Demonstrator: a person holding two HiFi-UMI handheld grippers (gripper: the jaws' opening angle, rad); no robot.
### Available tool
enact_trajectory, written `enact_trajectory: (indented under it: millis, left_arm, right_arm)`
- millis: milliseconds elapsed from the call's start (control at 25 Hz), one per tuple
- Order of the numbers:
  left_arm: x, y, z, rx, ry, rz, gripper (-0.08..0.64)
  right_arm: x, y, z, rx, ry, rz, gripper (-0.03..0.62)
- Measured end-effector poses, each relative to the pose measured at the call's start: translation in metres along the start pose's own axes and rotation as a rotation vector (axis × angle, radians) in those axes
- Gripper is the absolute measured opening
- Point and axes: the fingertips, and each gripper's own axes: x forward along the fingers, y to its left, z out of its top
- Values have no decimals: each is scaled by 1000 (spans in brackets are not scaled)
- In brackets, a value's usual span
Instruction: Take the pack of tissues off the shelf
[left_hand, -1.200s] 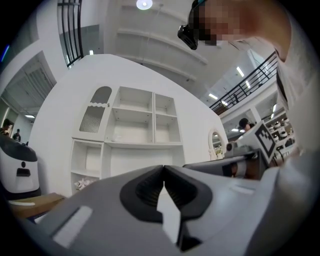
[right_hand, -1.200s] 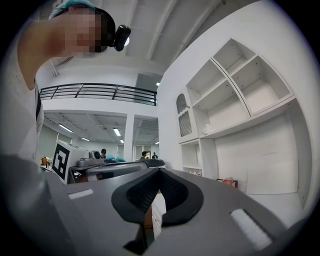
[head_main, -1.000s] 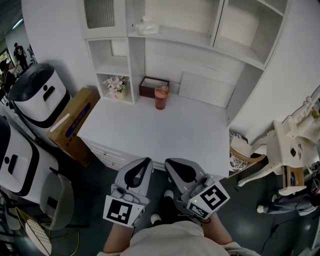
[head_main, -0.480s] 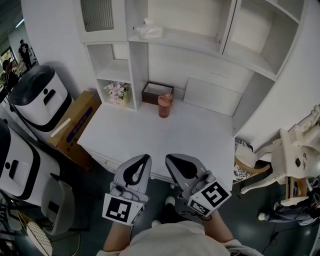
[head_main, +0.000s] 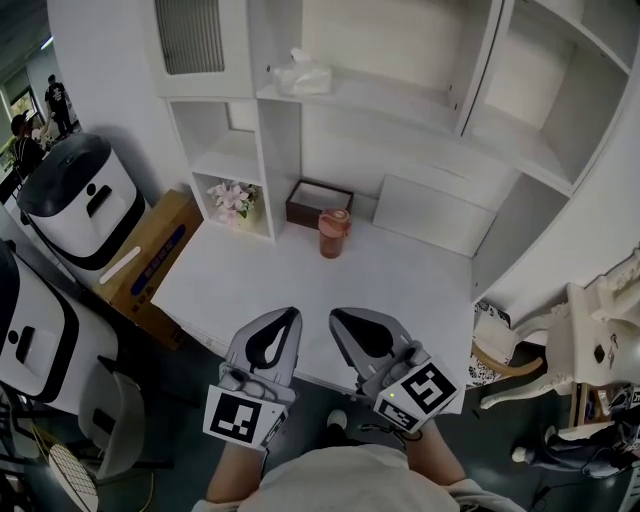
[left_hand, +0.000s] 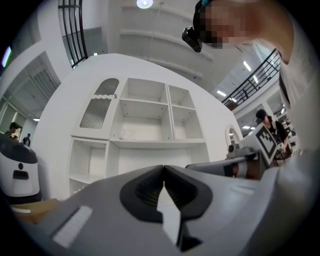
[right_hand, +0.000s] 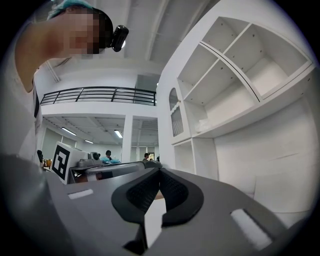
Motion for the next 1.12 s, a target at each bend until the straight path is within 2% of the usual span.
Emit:
enact_trajectory:
  millis: [600,760,1000,1120]
  left_arm:
    - [58,-4,-1,34,-11,48,2]
    - [63,-8,-8,11,39,60,2]
    - [66,1,-9,28,23,72,2]
    - [69,7,-13,1,41,66,2]
  right_arm:
    - [7,-63,5,19,-24,45,2]
    - [6,-71,3,32,-24,54,2]
    - [13,-76,2,45,-22,61,2]
    - [18,-78,-1,45,-17,52,2]
